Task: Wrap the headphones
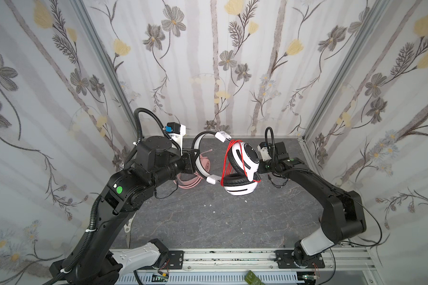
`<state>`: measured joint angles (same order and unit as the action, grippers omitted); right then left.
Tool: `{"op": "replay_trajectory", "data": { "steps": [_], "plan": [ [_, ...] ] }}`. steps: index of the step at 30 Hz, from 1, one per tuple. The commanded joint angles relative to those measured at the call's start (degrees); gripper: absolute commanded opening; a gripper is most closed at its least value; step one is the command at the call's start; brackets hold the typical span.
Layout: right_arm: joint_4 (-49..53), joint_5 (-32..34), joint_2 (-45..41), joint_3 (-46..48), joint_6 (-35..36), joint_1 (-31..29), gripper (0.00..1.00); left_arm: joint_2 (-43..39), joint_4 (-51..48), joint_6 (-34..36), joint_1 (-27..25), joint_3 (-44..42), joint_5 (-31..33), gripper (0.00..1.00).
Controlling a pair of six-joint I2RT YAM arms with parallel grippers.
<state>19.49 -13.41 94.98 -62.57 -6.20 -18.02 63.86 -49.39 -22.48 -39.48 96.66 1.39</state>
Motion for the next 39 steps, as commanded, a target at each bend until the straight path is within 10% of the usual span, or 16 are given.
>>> {"op": "replay_trajectory", "data": {
  "steps": [1,16,39],
  "plan": [
    [-9.2,-9.5,-7.8,7.3,-1.8,0.0,0.69,-0.1,4.9,-1.5,0.2,-1.0,-0.1,0.0],
    [-14.6,-13.8,-22.1,27.7,-3.2,-5.3,0.68,-0.4,6.9,-4.1,0.4,-4.2,-0.9,0.0],
    [-43.9,-7.1,-21.3,41.3,-15.2,-20.1,0.72,0.9,7.4,-16.1,7.3,-6.5,-2.0,0.0]
  ]
}}
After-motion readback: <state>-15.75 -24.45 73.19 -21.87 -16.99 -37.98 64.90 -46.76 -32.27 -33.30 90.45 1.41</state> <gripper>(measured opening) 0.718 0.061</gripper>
